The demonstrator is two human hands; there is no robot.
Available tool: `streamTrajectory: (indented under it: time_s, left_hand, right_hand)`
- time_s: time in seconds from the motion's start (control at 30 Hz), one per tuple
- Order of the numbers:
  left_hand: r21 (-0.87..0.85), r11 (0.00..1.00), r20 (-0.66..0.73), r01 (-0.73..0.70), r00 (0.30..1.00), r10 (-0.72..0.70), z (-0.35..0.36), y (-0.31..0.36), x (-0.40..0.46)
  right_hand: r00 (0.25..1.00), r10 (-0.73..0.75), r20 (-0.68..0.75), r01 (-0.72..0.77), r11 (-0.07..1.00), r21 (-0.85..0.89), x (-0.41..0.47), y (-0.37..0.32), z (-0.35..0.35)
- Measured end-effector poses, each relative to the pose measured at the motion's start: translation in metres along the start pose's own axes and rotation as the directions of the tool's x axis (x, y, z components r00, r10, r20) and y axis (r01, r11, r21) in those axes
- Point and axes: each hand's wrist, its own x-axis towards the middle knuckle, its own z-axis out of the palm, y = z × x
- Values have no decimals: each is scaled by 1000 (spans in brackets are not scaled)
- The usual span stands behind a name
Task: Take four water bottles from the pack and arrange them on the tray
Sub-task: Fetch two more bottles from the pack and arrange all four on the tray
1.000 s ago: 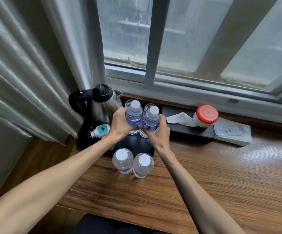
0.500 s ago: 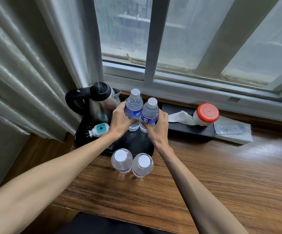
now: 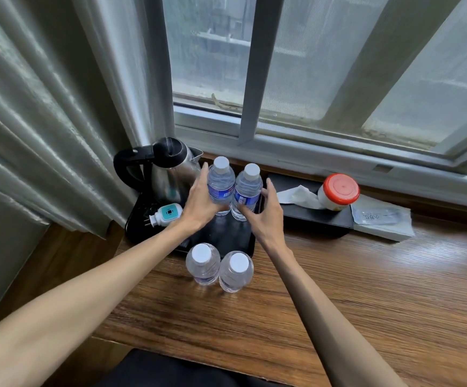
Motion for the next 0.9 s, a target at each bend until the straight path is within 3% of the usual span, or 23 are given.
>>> streamTrajectory:
  time_s: [0.13, 0.27, 0.33, 0.47, 0.57, 0.77, 0.9]
  left_hand:
    - [-135, 988, -73, 69, 994, -79, -22, 2, -28]
    - [-209, 976, -194, 58, 976, -100, -50, -7, -87]
    - [-253, 962, -133, 98, 982, -135, -51, -22, -116]
    - [-227, 963, 144, 146, 983, -115, -38, -44, -147]
    - [-200, 967, 282, 160, 954, -100, -24, -46, -152]
    - [-108, 986, 78, 130, 990, -122, -3, -40, -157]
    - [-90, 996, 28, 29, 999, -27, -7, -28, -157]
  right_hand:
    - [990, 21, -139, -7, 995, 103, -38, -9, -31]
    - [992, 19, -123, 2, 986, 167, -93, -5, -55]
    - [999, 23, -24, -18, 988, 156, -120, 1, -55]
    - [962, 86, 260, -118, 987, 112, -156, 18, -34]
    - [956, 71, 284, -91, 994, 58, -160, 25, -16]
    - [989, 15, 145, -18, 1000, 22, -155, 24, -3]
    - [994, -46, 94, 47, 999, -2, -156, 17, -14]
